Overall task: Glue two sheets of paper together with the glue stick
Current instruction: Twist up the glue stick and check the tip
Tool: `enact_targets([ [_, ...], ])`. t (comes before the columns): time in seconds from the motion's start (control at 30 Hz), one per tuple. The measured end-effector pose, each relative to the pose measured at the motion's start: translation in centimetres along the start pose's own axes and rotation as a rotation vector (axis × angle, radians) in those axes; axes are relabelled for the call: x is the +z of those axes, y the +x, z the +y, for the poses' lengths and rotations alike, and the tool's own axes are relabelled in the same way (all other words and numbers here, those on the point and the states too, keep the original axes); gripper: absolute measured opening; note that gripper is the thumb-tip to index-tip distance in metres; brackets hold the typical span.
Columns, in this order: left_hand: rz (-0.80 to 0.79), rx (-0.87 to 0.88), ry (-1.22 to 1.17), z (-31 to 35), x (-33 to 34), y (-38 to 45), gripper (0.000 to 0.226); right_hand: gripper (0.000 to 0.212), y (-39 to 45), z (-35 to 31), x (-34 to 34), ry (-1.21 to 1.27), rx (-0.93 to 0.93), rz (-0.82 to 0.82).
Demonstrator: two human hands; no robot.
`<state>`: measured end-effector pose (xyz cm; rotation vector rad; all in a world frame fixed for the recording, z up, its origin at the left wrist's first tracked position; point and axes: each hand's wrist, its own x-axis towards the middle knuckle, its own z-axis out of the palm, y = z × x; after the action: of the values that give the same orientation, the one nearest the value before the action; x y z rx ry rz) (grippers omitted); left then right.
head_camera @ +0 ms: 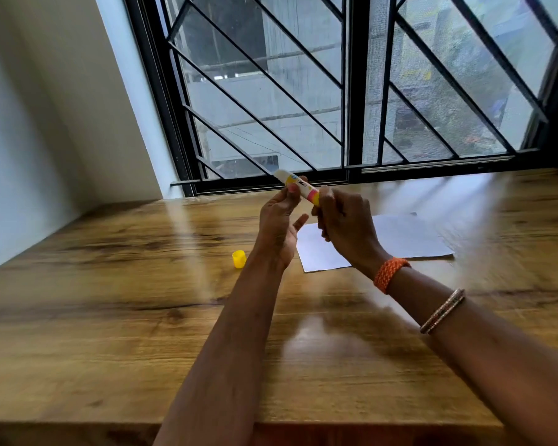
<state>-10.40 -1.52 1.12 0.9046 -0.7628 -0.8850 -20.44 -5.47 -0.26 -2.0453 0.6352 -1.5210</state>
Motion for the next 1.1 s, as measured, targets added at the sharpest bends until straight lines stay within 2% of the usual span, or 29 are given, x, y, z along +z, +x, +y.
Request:
enact_targets([
  [0.1,0.073,0.01,-0.012,0.0,-0.1,-0.1,0.018,0.024,-0.2,-0.1,-0.3,-0.327,-0.223,0.017],
  [0.2,0.129,0.027,-0.023,0.2,0.0,-0.5,0.029,0.033,-0.2,-0.5,-0.2,-0.442,-0.339,0.031],
  [0.3,0.135,0.023,-0.024,0.3,0.3,-0.6,0.014,0.042,-0.2,-0.6,0.0,-0.469,-0.351,0.053],
  [0.47,0.188,0.036,-0.022,0.4,0.3,-0.6,0.024,0.03,-0.3,-0.8,-0.1,-0.495,-0.342,0.097],
  [0.6,0.188,0.036,-0.017,0.5,0.1,-0.6,0.01,0.026,-0.2,-0.9,-0.1,-0.561,-0.355,0.163],
  [0.7,0.194,0.034,-0.026,0.6,0.1,-0.6,0.009,0.024,-0.1,-0.9,-0.1,-0.571,-0.351,0.18],
  [0.77,0.171,0.031,-0.035,0.7,-0.1,-0.6,0.01,0.024,-0.1,-0.9,-0.1,-0.547,-0.312,0.164],
  [0.87,0.066,0.002,-0.026,0.9,-0.2,-0.6,0.015,0.022,0.0,-0.9,-0.3,-0.387,-0.163,0.078],
  [1.0,-0.042,-0.015,-0.054,1.1,-0.1,-0.6,0.023,0.039,0.4,-0.7,0.0,-0.164,-0.019,-0.029],
  [1.1,-0.067,-0.01,-0.056,1.2,-0.2,-0.8,0.027,0.037,0.2,-1.0,0.1,0.057,0.024,-0.106],
])
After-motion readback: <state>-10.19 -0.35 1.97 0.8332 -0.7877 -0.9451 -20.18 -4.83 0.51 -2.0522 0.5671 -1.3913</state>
